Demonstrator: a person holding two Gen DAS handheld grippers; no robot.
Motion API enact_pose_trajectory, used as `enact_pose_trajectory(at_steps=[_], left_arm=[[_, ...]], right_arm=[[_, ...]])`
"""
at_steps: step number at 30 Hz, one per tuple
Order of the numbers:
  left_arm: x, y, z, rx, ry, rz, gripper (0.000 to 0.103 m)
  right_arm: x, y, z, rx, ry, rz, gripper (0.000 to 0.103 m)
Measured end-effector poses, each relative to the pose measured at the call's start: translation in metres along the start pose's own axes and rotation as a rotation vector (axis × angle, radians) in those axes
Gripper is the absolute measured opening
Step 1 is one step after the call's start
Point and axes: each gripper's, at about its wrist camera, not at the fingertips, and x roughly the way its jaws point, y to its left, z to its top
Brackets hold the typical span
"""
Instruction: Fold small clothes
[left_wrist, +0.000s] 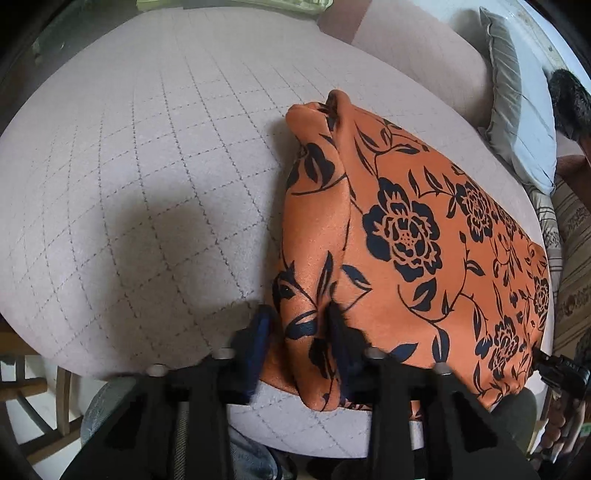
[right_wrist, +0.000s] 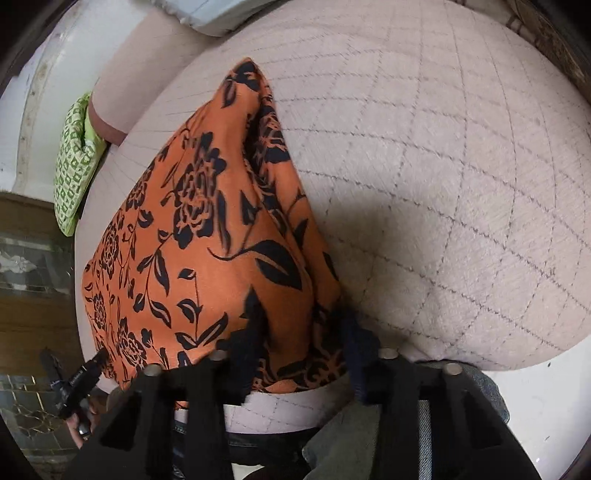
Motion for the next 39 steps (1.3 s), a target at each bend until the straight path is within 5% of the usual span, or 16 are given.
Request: enact_pose_trajectory(at_steps=[6, 10, 17, 19, 21, 22, 25, 30, 35, 39], left_arm=[[-0.039, -0.003, -0.006, 0.007, -0.091, -0.056, 0.01], [0.0, 0.008, -0.004, -0.018, -0.001, -0.004, 0.012], [-0.032, 0.016, -0.008, -0.048, -0.037, -0.036, 0.024], [-0.041, 0.021, -0.012, -0.068, -0.073, -0.045, 0.027], [-0.045, 0.018, -0.015, -0.075, -0.084, -0.062, 0.036], [-0.045, 0.018, -0.016, -0.077, -0.081, -0.079, 0.039], [-0.035, 0.018, -0.016, -0.068, -0.061, -0.082, 0.042], [-0.013, 0.02, -0.015, -0.062, -0.078, -0.167, 0.039], [-0.003, 0.046, -0.015, -0.144, -0.098, -0.273, 0.038], [0.008, 0.069, -0.015, -0.231, -0.062, -0.36, 0.016]], right_arm=[[-0.036, 0.02, -0.011, -0.069, -0.084, -0.056, 0.016], [0.004, 0.006, -0.002, -0.038, 0.023, -0.106, 0.018], [-0.047, 0.036, -0.011, -0.078, -0.125, -0.167, 0.036], [-0.067, 0.061, -0.016, -0.127, -0.176, -0.151, 0.045], [-0.079, 0.098, -0.021, -0.203, -0.205, -0.101, 0.069], [-0.08, 0.115, -0.021, -0.239, -0.204, -0.07, 0.073], [-0.063, 0.184, -0.021, -0.378, -0.114, 0.073, 0.076], [-0.004, 0.299, -0.029, -0.547, 0.058, 0.173, 0.076], [0.068, 0.388, -0.024, -0.624, 0.209, 0.116, 0.076], [0.119, 0.428, -0.03, -0.65, 0.294, -0.005, 0.076]])
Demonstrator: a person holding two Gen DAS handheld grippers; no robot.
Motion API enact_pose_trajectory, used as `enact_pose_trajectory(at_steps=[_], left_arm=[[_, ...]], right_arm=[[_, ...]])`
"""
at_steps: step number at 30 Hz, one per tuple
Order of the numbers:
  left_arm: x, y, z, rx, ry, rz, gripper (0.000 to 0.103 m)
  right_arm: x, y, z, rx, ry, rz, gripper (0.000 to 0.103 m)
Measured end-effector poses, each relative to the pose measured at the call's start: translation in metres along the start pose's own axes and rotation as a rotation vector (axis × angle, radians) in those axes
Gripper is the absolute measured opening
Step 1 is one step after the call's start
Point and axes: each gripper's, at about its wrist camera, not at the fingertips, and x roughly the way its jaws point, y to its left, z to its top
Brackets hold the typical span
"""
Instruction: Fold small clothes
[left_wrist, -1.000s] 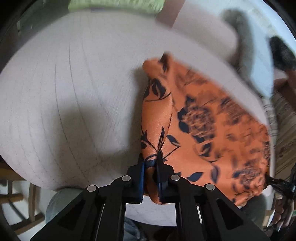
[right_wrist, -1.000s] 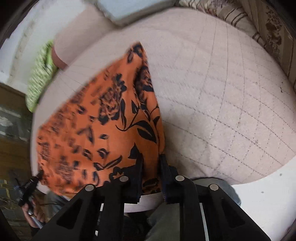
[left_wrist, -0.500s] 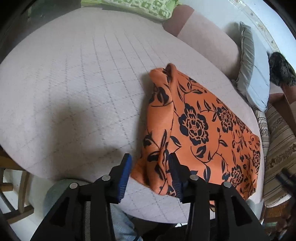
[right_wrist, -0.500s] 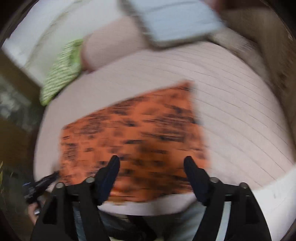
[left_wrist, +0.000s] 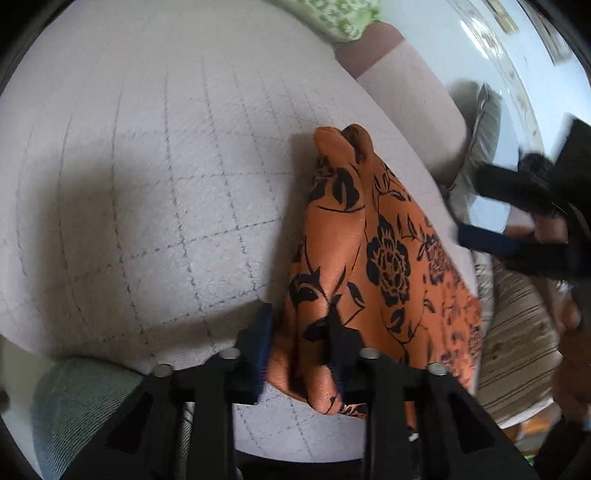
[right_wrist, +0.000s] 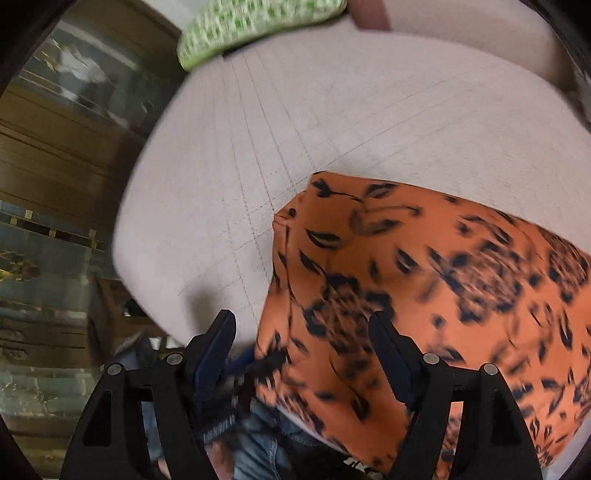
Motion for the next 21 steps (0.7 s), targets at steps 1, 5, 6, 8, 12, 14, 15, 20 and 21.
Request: enact_pose_trajectory(at_steps=[1, 5, 6, 8, 12, 14, 15, 20, 21], left_arm=[[0.001, 0.004, 0.001, -0.012, 0.009, -0.03, 0.013], [-0.006, 0.0, -0.002, 0.044, -0.023, -0.061, 0.008], [-0.009, -0.003, -0.003, 0.065, -0.04, -0.063, 0.008], [-0.016, -0.008, -0.007, 0.108, -0.068, -0.069, 0.007], [-0.026, -0.012, -0.013, 0.147, -0.113, -0.1, 0.007], [-0.03, -0.014, -0.017, 0.153, -0.13, -0.104, 0.007], [-0.03, -0.015, -0.018, 0.16, -0.133, -0.099, 0.006], [-0.034, -0.023, -0.02, 0.182, -0.138, -0.075, 0.006], [-0.037, -0.024, -0.021, 0.181, -0.141, -0.067, 0.006]], right_arm=[[0.012, 0.005, 0.006, 0.001, 0.027, -0.025, 0.076], [0.051, 0.029, 0.027, -0.006, 0.1, -0.108, 0.073], [0.055, 0.032, 0.028, -0.011, 0.107, -0.135, 0.073], [0.068, 0.037, 0.03, -0.02, 0.139, -0.214, 0.073], [0.091, 0.041, 0.023, -0.079, 0.205, -0.386, 0.06], [0.096, 0.041, 0.016, -0.112, 0.204, -0.445, 0.051], [0.097, 0.042, 0.013, -0.118, 0.197, -0.458, 0.045], [0.104, 0.053, 0.005, -0.177, 0.181, -0.53, 0.026], [0.099, 0.054, 0.004, -0.177, 0.176, -0.515, 0.021]])
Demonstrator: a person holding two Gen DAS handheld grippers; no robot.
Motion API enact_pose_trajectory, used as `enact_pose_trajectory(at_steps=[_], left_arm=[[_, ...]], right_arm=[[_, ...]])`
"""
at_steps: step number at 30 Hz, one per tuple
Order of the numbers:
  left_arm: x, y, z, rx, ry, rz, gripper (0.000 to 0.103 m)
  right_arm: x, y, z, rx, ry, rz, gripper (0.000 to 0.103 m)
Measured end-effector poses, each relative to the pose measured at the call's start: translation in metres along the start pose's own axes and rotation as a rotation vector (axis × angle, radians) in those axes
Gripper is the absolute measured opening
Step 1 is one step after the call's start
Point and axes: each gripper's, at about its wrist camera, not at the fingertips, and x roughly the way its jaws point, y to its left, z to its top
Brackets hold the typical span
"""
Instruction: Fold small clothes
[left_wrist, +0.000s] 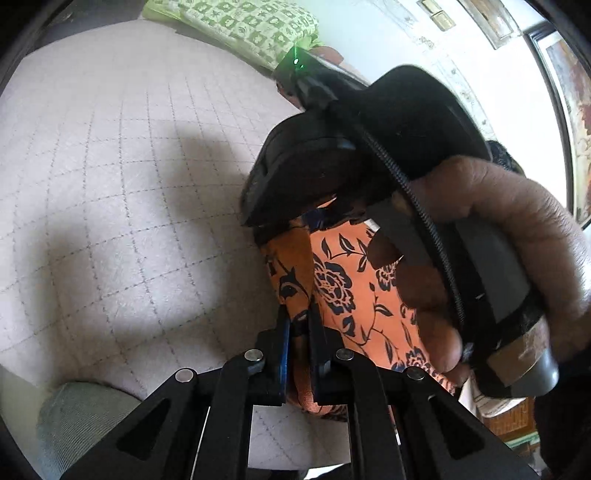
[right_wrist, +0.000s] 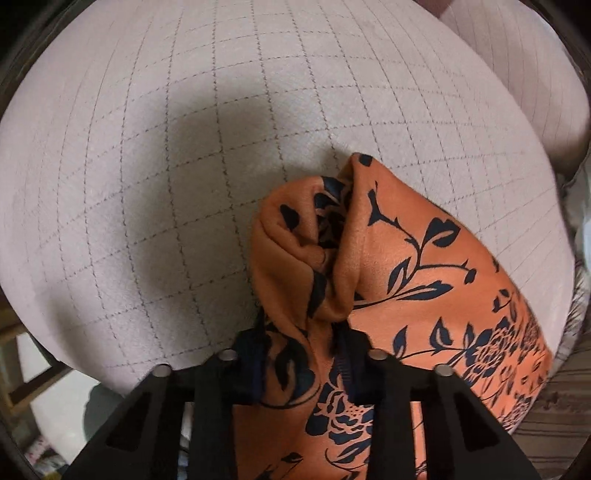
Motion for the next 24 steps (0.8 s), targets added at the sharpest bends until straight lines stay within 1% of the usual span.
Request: enact_pose_trajectory(at_steps=[3, 5, 8, 9, 10, 12, 13, 14, 15, 16, 18, 20, 21, 22, 23, 24], left_arm=[[-0.011, -0.013, -0.003, -0.017, -0.014, -0.012, 0.006], [-0.024, -0.03, -0.004, 0.013, -0.035, -0.015, 0.006], [-0.043, -0.07, -0.003, 0.1, -0.056, -0.017, 0.006], [-0.05, -0.087, -0.004, 0.134, -0.063, -0.014, 0.006], [-0.057, -0.11, -0.006, 0.185, -0.069, -0.009, 0.006], [-0.065, -0.142, -0.009, 0.257, -0.076, 0.001, 0.006], [-0.067, -0.166, -0.013, 0.302, -0.071, -0.002, 0.006], [-0.068, -0.183, -0.015, 0.333, -0.064, -0.006, 0.006], [-0.068, -0.197, -0.018, 0.362, -0.061, -0.006, 0.006], [-0.068, -0.219, -0.022, 0.41, -0.06, -0.003, 0.006], [-0.065, -0.253, -0.028, 0.472, -0.047, -0.017, 0.006], [-0.063, -0.285, -0.034, 0.527, -0.025, -0.034, 0.006], [-0.059, -0.302, -0.038, 0.557, -0.016, -0.037, 0.006], [-0.051, -0.32, -0.043, 0.588, 0.0, -0.042, 0.006], [-0.041, -0.336, -0.049, 0.616, 0.023, -0.047, 0.006], [-0.039, -0.343, -0.053, 0.635, 0.038, -0.05, 0.006]], right_arm=[[-0.025, -0.024, -0.013, 0.051, -0.046, 0.128, 0.017], [-0.044, -0.045, -0.028, 0.071, -0.094, 0.231, 0.017], [-0.077, -0.086, -0.061, 0.095, -0.202, 0.387, 0.016], [-0.09, -0.108, -0.077, 0.112, -0.253, 0.462, 0.016], [-0.097, -0.121, -0.086, 0.12, -0.279, 0.498, 0.016], [-0.116, -0.159, -0.115, 0.143, -0.36, 0.584, 0.016], [-0.124, -0.18, -0.132, 0.153, -0.401, 0.614, 0.016], [-0.13, -0.191, -0.142, 0.158, -0.425, 0.629, 0.016], [-0.137, -0.211, -0.158, 0.17, -0.46, 0.648, 0.015], [-0.14, -0.229, -0.169, 0.183, -0.486, 0.667, 0.015], [-0.146, -0.267, -0.189, 0.222, -0.534, 0.716, 0.015], [-0.141, -0.315, -0.206, 0.262, -0.581, 0.762, 0.015], [-0.136, -0.334, -0.218, 0.291, -0.605, 0.782, 0.015], [-0.132, -0.348, -0.222, 0.318, -0.621, 0.802, 0.015], [-0.123, -0.37, -0.235, 0.352, -0.637, 0.828, 0.015], [-0.122, -0.385, -0.236, 0.374, -0.644, 0.845, 0.015]])
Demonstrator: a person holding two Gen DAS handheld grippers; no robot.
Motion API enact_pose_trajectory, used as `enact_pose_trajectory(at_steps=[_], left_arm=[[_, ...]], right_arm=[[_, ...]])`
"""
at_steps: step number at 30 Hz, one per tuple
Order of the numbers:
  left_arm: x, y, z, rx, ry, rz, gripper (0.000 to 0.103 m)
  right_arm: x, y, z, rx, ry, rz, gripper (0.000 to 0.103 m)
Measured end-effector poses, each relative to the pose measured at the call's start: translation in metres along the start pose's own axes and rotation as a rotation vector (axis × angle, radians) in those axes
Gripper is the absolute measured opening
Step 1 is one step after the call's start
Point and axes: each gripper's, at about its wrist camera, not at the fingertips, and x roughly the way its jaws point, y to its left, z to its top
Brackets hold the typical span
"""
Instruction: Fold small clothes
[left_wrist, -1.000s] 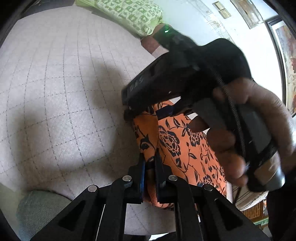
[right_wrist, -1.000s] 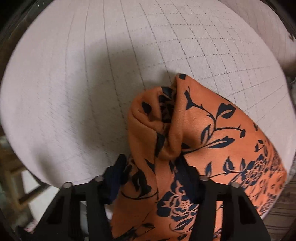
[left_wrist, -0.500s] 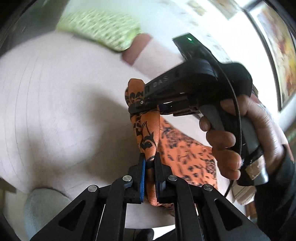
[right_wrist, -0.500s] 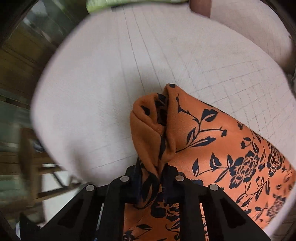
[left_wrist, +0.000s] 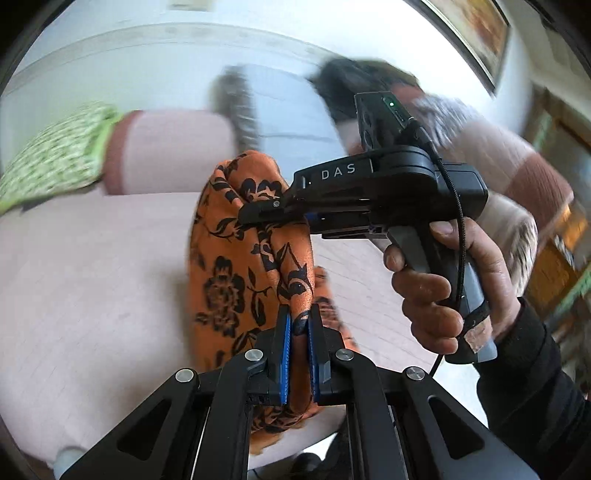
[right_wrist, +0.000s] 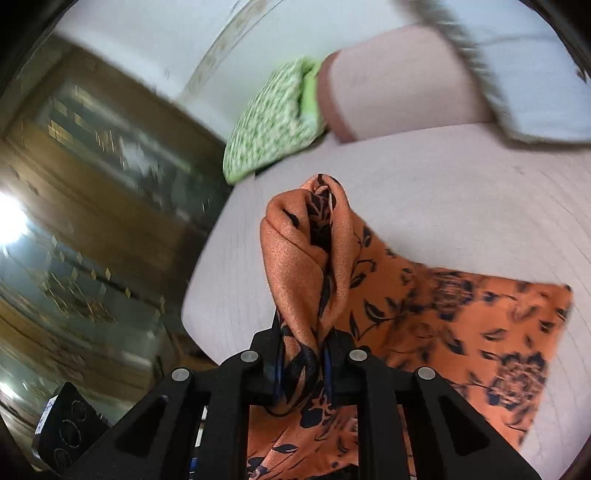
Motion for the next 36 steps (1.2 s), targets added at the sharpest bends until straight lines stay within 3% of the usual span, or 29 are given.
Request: enact_pose_trajectory(at_steps=[5, 9, 14, 16, 19, 21, 24, 28, 31, 32, 33, 34, 36], left_arm=[[0.063, -0.056, 0.008, 0.131, 0.126, -0.017, 0.006], [0.119, -0.074, 0.0, 0.167, 0.241, -0.001, 0.007], [0.183, -0.065, -0.014, 0.055, 0.386, -0.039, 0.011], [0.184, -0.063, -0.02, 0.041, 0.422, -0.056, 0.012], [0.152, -0.06, -0.021, 0.044, 0.391, -0.133, 0.024], [0.129, -0.044, -0.026, 0.038, 0.352, -0.128, 0.035], [0.102, 0.008, -0.027, -0.017, 0.297, -0.079, 0.041], [0.086, 0.054, -0.04, -0.14, 0.3, 0.021, 0.041], [0.086, 0.077, -0.051, -0.232, 0.32, 0.046, 0.041], [0.086, 0.08, -0.053, -0.246, 0.324, 0.058, 0.041], [0.086, 0.082, -0.056, -0.252, 0.33, 0.066, 0.041], [0.086, 0.082, -0.059, -0.248, 0.337, 0.071, 0.041], [0.087, 0.079, -0.062, -0.232, 0.352, 0.084, 0.041]], right_arm=[[-0.028, -0.081, -0.003, 0.122, -0.049, 0.03, 0.016], [-0.013, -0.155, -0.013, 0.234, -0.026, 0.041, 0.016], [0.025, -0.217, -0.028, 0.353, 0.017, 0.006, 0.021], [0.029, -0.231, -0.037, 0.405, 0.008, 0.0, 0.025], [0.009, -0.224, -0.05, 0.428, -0.068, -0.002, 0.037], [-0.019, -0.197, -0.059, 0.372, -0.135, -0.119, 0.06], [-0.046, -0.159, -0.08, 0.287, -0.197, -0.125, 0.064], [-0.045, -0.136, -0.114, 0.254, -0.189, -0.155, 0.064], [-0.022, -0.139, -0.135, 0.254, -0.12, -0.188, 0.056], [-0.012, -0.14, -0.14, 0.255, -0.093, -0.226, 0.042], [0.0, -0.139, -0.142, 0.24, -0.051, -0.298, 0.016], [0.007, -0.133, -0.144, 0.216, -0.014, -0.417, 0.005], [0.005, -0.12, -0.147, 0.192, -0.022, -0.468, 0.006]])
